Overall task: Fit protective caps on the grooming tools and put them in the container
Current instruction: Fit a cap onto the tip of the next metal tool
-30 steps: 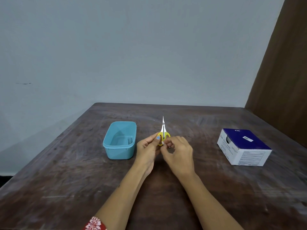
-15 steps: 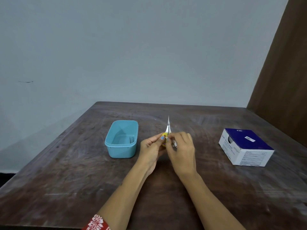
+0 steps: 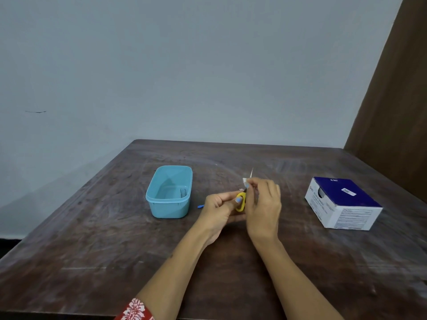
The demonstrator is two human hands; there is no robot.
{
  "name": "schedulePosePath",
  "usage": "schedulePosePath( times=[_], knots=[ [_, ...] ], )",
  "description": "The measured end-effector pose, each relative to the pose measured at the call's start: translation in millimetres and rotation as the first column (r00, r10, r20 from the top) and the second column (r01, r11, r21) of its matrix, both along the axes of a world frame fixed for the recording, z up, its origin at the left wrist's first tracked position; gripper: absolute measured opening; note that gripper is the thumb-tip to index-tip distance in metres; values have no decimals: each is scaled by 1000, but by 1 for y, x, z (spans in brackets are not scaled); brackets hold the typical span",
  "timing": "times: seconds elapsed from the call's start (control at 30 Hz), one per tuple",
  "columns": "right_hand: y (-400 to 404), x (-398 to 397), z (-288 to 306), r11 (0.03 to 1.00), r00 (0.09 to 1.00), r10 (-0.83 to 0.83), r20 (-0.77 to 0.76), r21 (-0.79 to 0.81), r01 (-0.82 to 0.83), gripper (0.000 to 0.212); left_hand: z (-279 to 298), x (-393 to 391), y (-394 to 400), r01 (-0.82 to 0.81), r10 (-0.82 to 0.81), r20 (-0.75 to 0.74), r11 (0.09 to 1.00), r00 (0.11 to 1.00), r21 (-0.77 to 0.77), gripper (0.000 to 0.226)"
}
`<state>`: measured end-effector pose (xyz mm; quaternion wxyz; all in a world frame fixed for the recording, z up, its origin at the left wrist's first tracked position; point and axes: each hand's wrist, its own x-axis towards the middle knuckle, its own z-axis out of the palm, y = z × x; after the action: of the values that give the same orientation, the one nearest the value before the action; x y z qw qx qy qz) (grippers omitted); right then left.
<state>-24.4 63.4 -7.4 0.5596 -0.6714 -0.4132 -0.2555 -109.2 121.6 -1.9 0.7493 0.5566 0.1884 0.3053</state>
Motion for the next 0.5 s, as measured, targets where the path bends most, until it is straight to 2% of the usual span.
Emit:
schedulePosePath(
  times=[0.1,0.27,0.5],
  knots=[
    [0,2,0,1000,998,-8,-64,-1,8,14,0,-1,0,15,-15,-10,1000,1000,19,27],
    [1,-1,-2,998,997,44,-69,-48,-47,12,2,-2,2,-16,16,-15,999,1000,33,28],
    [0,8,1,996,981,-62,-183,51,73,11,-2,0,-3,79,-53,-151,983,987,168,22]
  ],
)
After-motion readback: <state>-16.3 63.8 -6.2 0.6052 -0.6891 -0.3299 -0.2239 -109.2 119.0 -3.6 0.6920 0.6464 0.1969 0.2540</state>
